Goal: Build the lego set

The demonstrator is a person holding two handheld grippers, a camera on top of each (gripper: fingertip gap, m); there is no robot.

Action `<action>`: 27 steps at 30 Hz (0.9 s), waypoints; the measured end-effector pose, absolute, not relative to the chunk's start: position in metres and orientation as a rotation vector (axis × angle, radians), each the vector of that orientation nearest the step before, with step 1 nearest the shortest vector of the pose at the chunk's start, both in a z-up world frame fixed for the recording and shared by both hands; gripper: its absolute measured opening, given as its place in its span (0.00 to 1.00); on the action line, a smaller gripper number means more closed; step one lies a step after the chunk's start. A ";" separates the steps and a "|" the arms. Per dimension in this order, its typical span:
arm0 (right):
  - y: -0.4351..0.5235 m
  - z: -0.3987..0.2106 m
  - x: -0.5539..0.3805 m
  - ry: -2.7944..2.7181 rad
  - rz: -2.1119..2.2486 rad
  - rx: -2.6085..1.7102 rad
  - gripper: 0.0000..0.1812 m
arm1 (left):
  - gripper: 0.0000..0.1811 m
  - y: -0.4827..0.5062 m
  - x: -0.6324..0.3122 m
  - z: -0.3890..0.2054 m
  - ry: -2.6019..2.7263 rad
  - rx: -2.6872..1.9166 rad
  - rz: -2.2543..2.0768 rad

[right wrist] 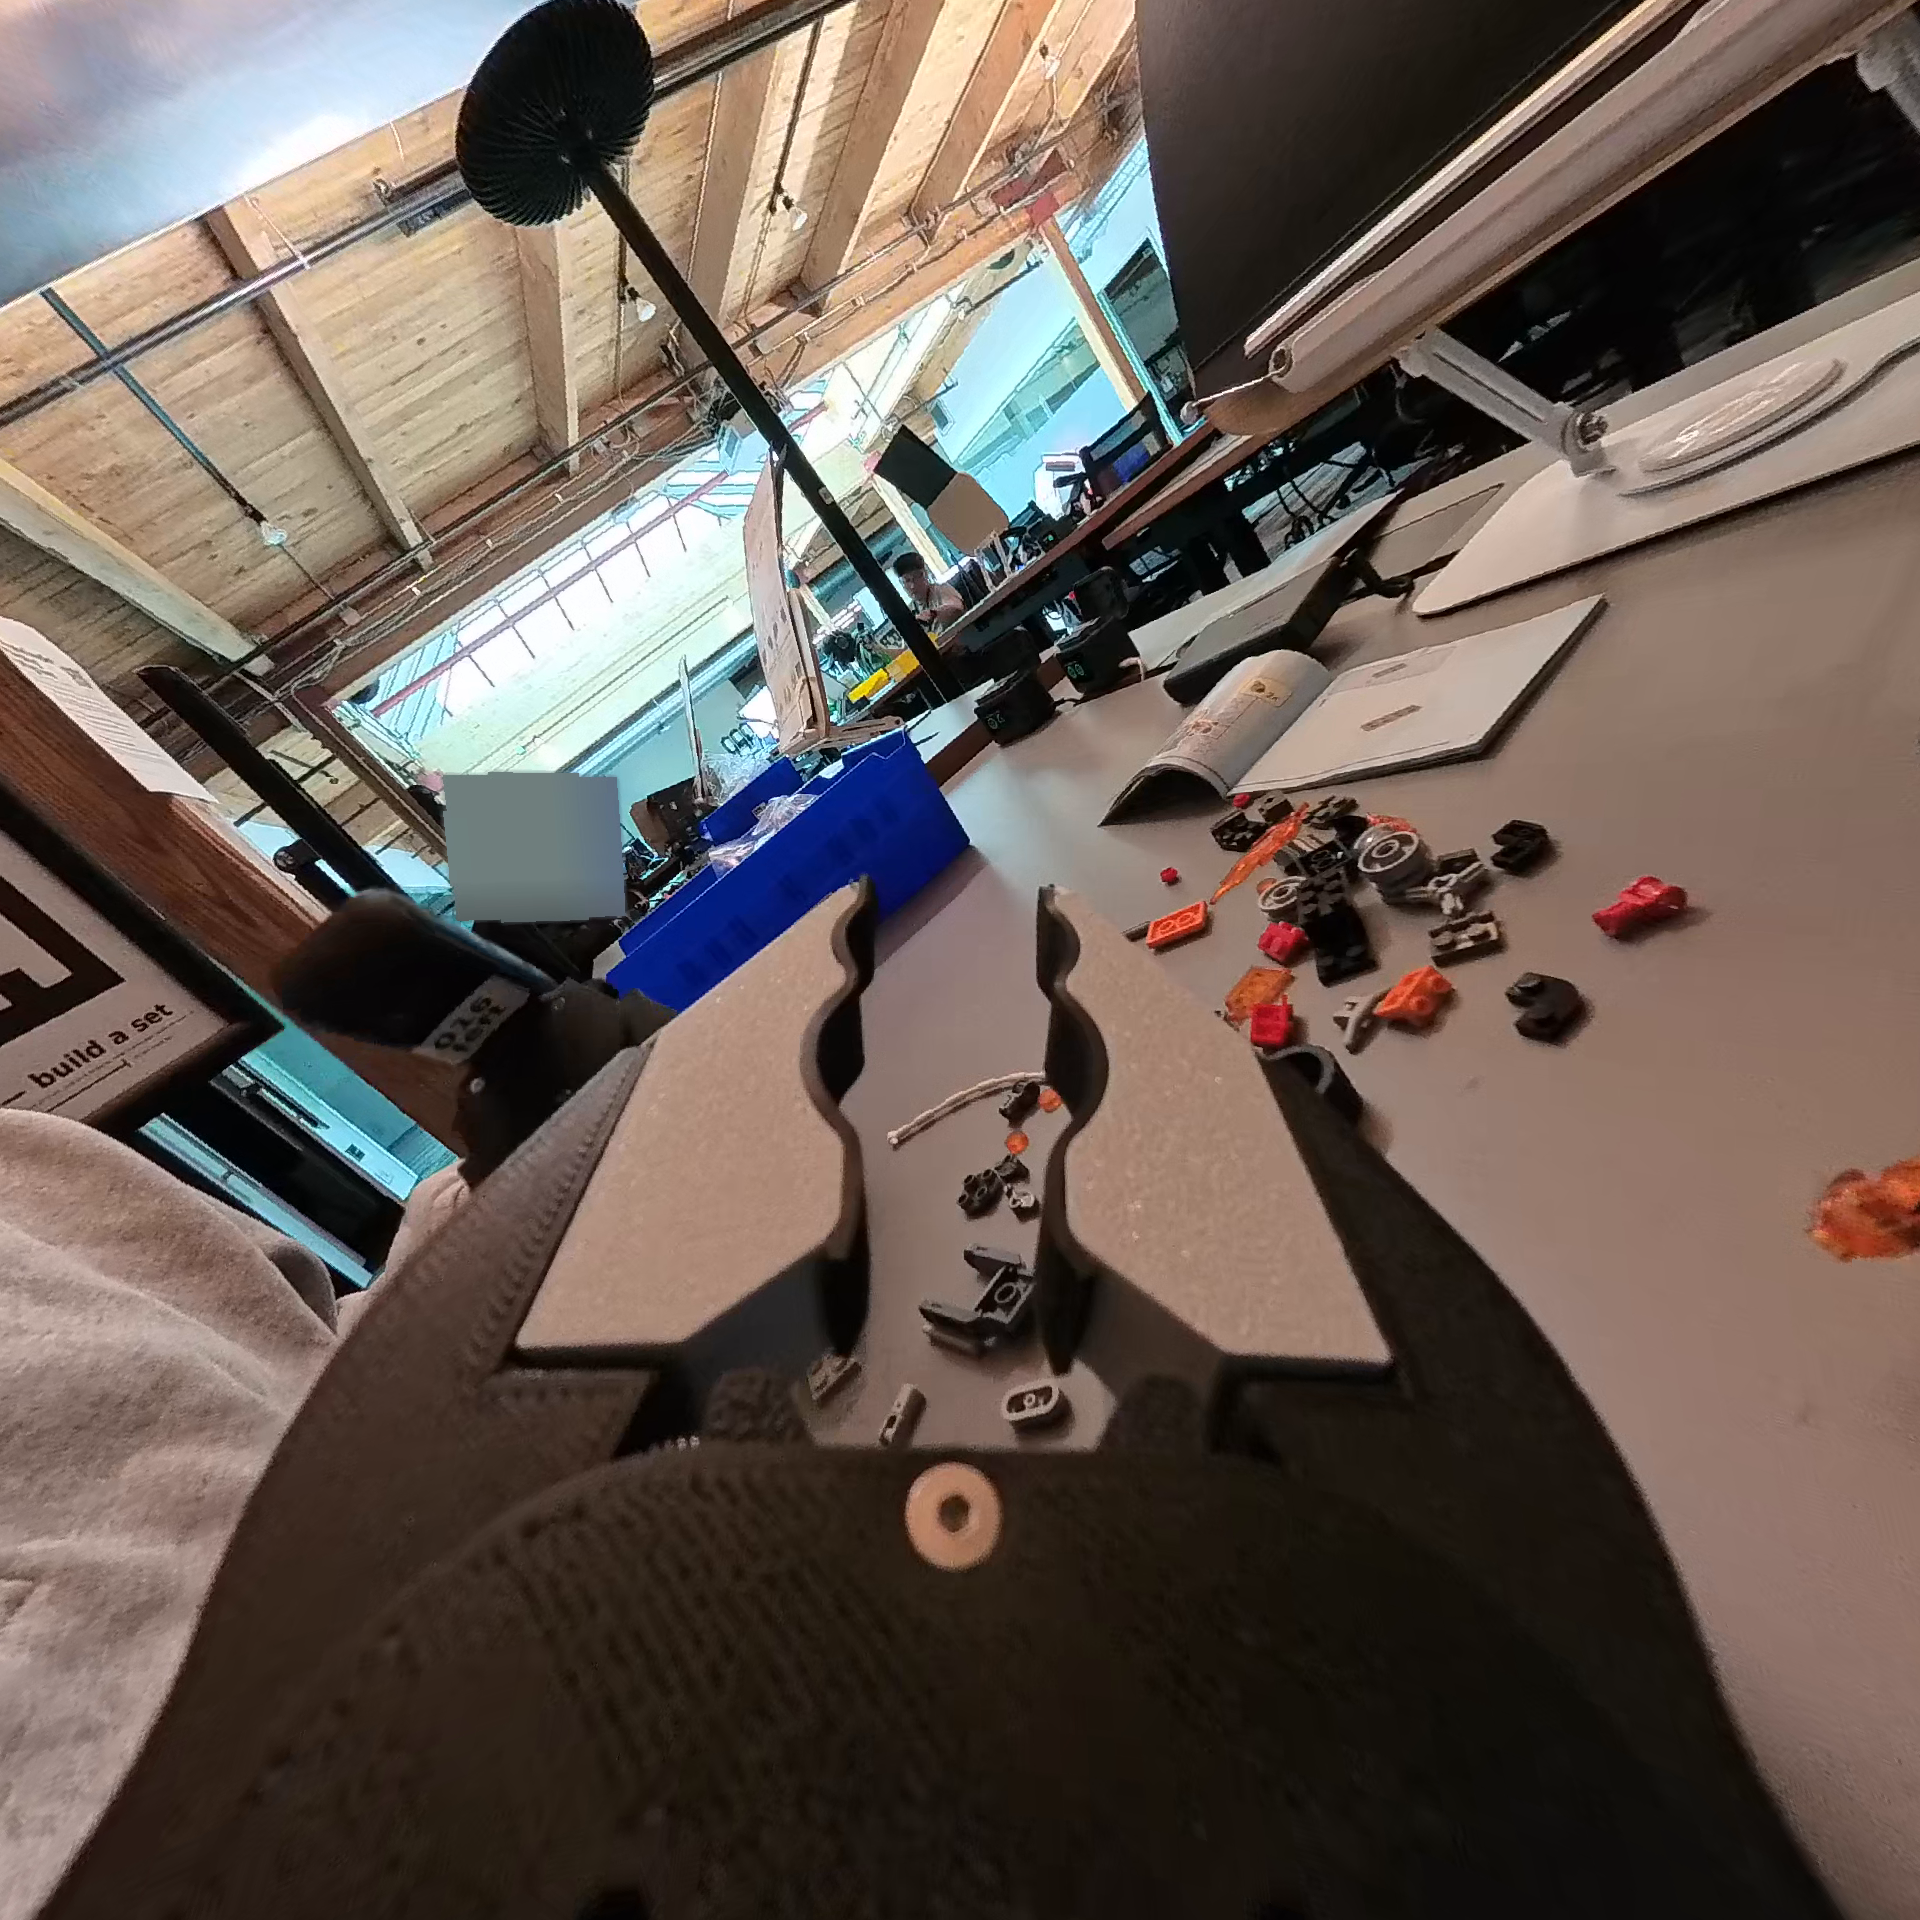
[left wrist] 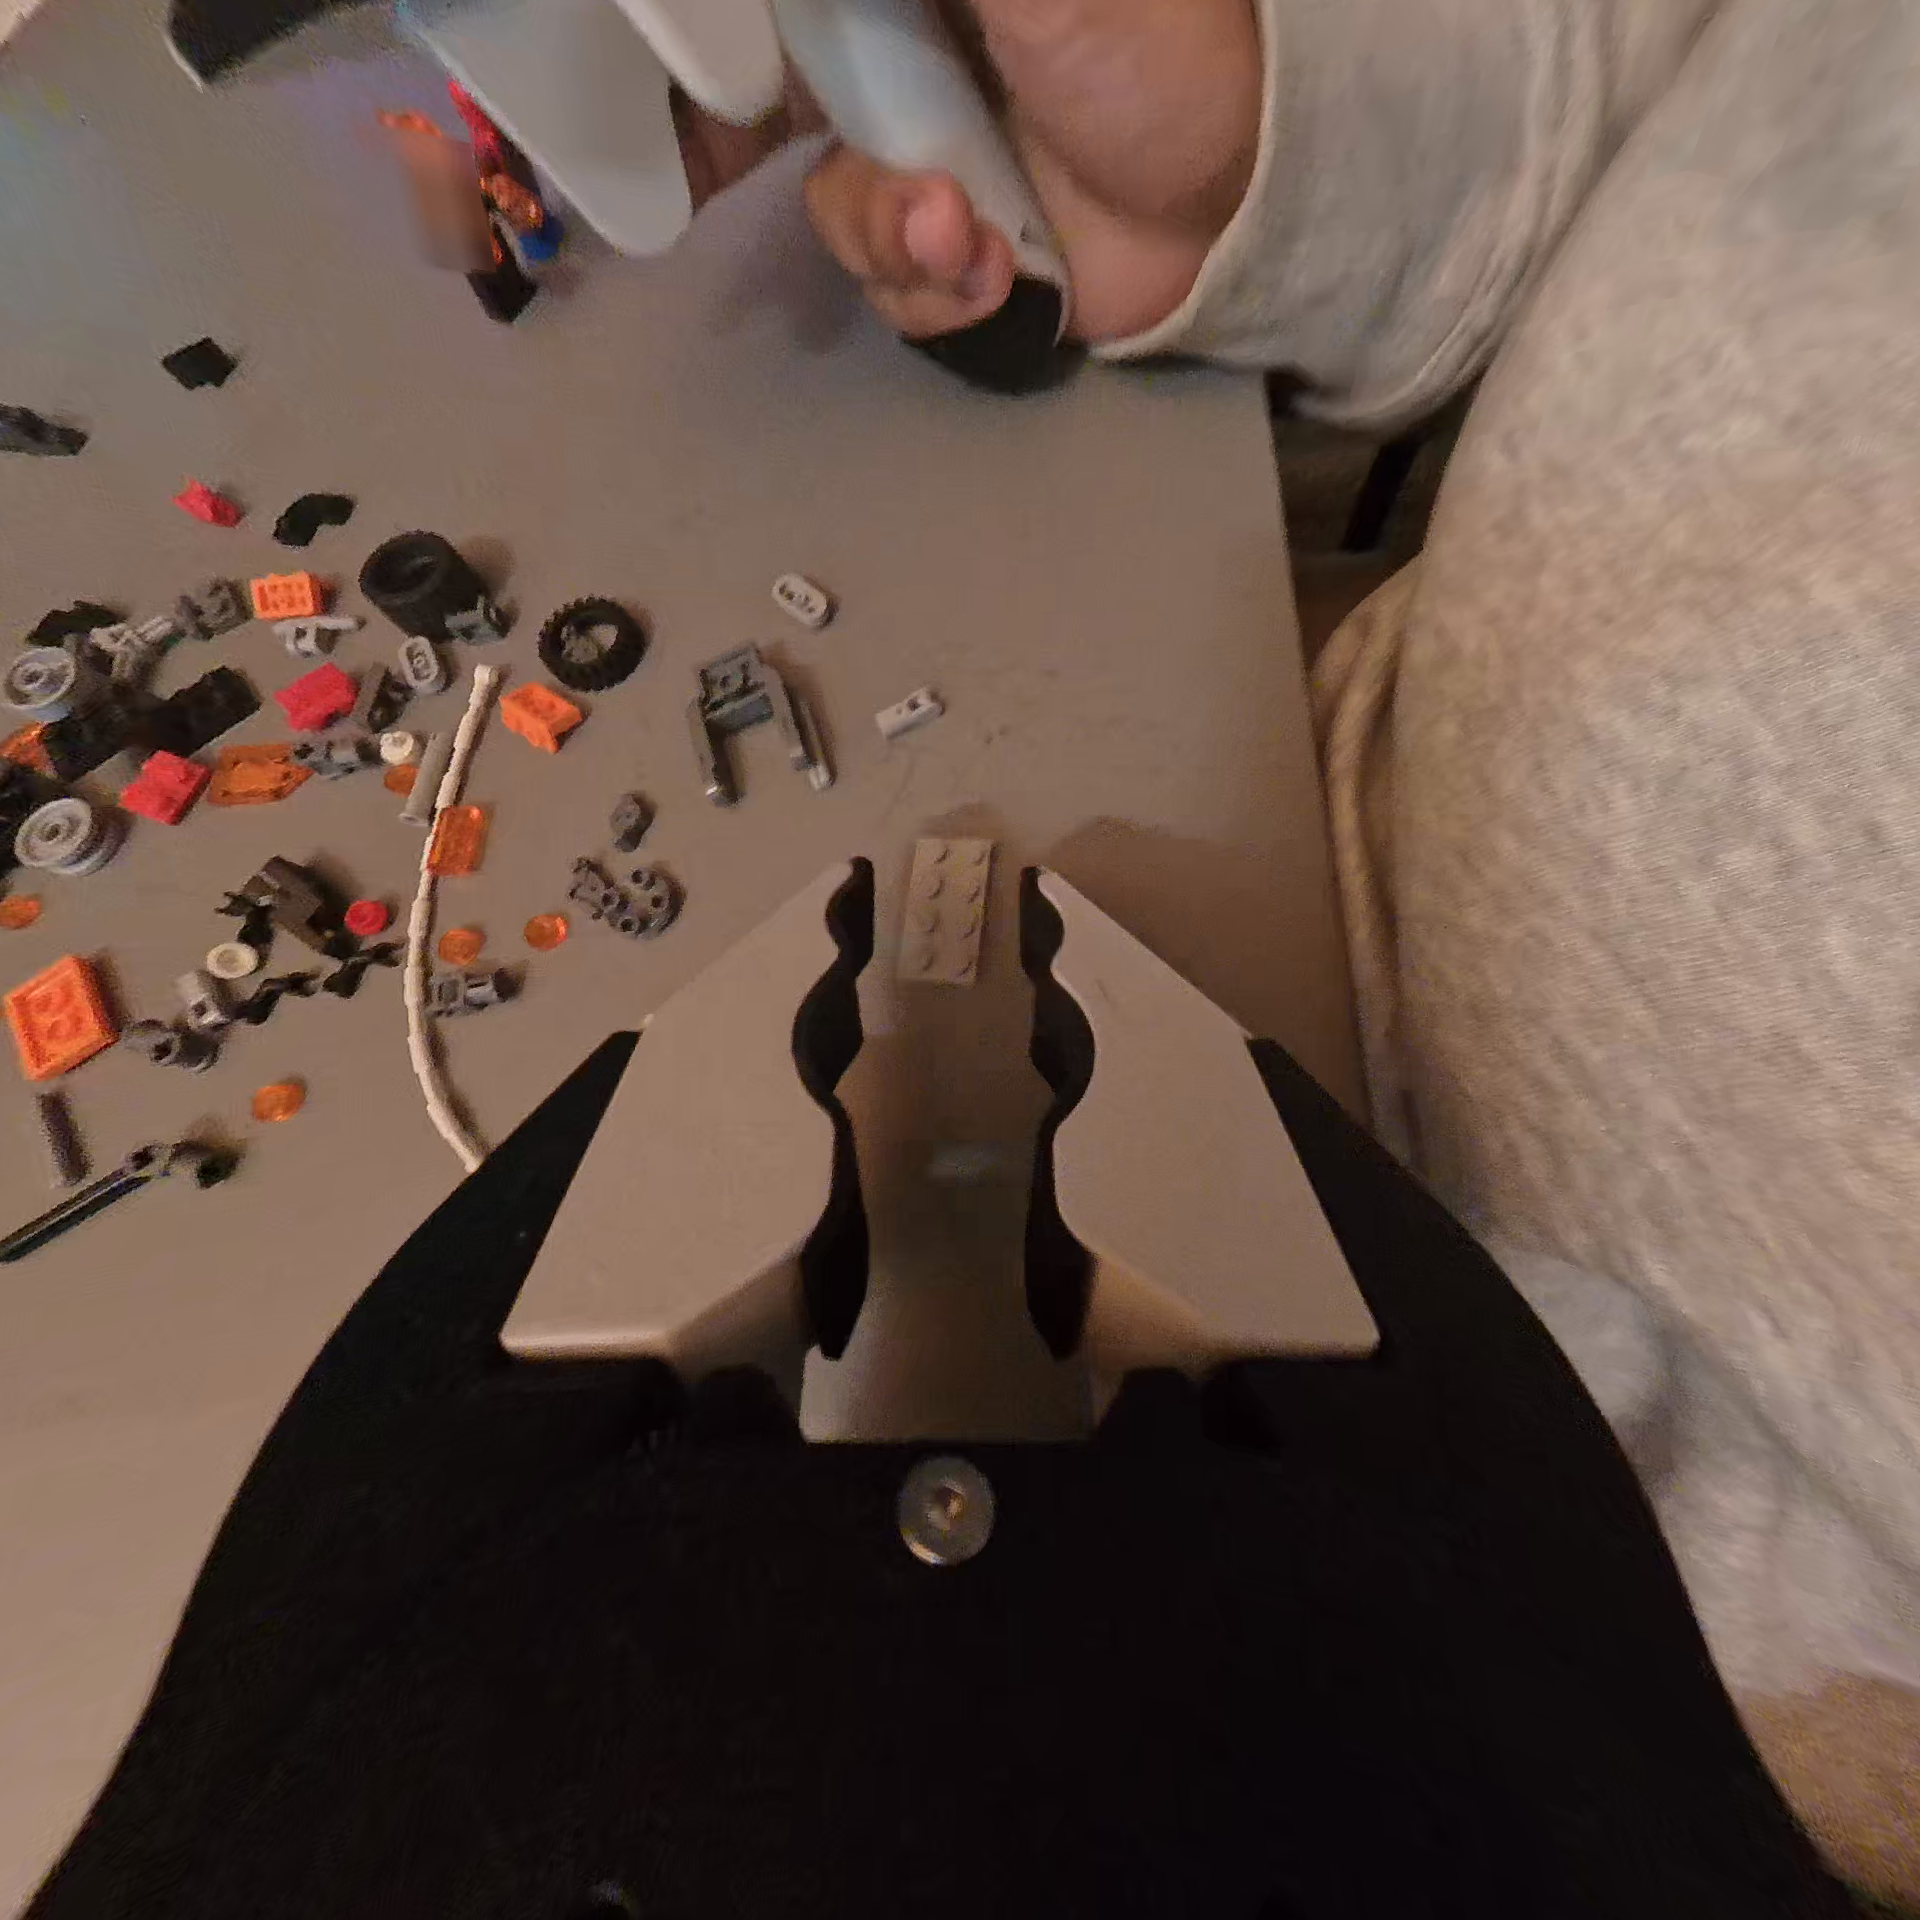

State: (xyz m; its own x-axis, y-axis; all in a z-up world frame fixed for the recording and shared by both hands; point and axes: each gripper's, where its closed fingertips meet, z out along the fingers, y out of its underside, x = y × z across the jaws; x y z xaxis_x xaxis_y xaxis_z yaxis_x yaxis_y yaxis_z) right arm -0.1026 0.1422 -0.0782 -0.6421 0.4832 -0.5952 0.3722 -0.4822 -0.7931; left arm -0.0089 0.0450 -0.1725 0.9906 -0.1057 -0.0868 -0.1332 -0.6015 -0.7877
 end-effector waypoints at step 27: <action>0.101 -0.062 -0.078 -1.715 1.966 -0.791 0.31 | 0.27 0.042 -0.066 -0.093 -0.294 -1.630 -0.112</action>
State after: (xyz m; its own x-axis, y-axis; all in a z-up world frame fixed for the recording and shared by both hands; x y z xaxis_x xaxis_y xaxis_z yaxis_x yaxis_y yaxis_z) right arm -0.0784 0.1006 -0.0623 -0.7538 0.6404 -0.1472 0.0587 -0.1574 -0.9858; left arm -0.0662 0.0423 -0.0934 0.9609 0.1223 0.2483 0.2563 -0.0545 -0.9651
